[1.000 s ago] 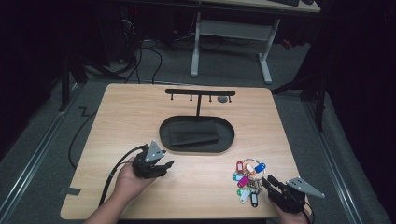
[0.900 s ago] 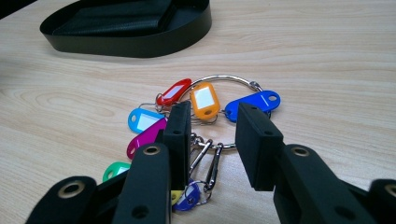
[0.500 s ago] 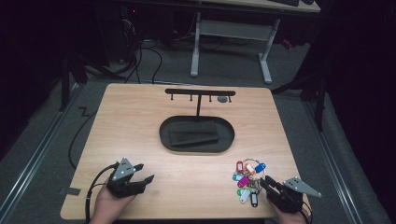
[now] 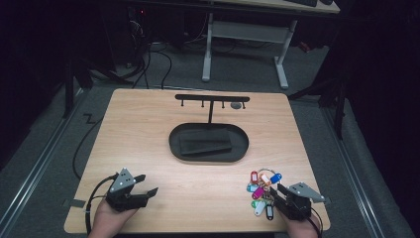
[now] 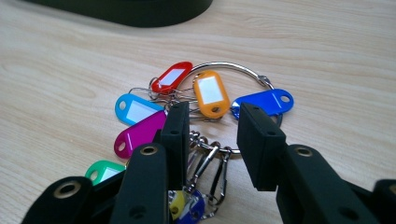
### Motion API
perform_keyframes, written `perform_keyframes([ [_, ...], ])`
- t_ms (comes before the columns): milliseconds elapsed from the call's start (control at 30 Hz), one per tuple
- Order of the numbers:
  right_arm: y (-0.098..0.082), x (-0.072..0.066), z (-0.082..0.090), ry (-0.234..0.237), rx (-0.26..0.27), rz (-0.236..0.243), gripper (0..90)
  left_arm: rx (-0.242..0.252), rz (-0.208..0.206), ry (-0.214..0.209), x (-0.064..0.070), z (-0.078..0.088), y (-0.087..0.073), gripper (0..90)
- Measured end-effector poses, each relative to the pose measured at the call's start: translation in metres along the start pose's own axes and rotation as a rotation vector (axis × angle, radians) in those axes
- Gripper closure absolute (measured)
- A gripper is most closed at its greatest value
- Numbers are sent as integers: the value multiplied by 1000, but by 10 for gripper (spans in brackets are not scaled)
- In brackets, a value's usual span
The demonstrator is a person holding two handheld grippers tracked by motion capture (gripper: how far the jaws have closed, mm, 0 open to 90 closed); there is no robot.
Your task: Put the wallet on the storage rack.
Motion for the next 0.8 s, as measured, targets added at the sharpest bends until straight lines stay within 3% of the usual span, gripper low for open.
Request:
perform_keyframes([
  [67, 4, -3, -1, -5, -19, 22, 644, -3, -22, 5, 1, 0, 0, 326],
  [300, 26, -3, 1, 12, -88, 85, 621, -53, 4, -37, 3, -8, -6, 338],
  [467, 29, 3, -1, 35, -167, 132, 621, -44, -28, -26, 4, -9, -3, 340],
  [600, 34, 12, -6, 57, -225, 154, 621, -50, -15, -29, 1, -10, -4, 338],
  [800, 45, 27, -12, 71, -306, 184, 598, -72, -35, -32, 5, -10, -7, 347],
])
Point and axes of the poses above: each handheld gripper's, and its own axes: z roughly backward along the jaws, y roughly out of its top, x roughly to its right, the point moved 7 cm from there along -z, roughly forward along the jaws, and after that the axes turned 8 degrees about z, right-handed, at the moved point
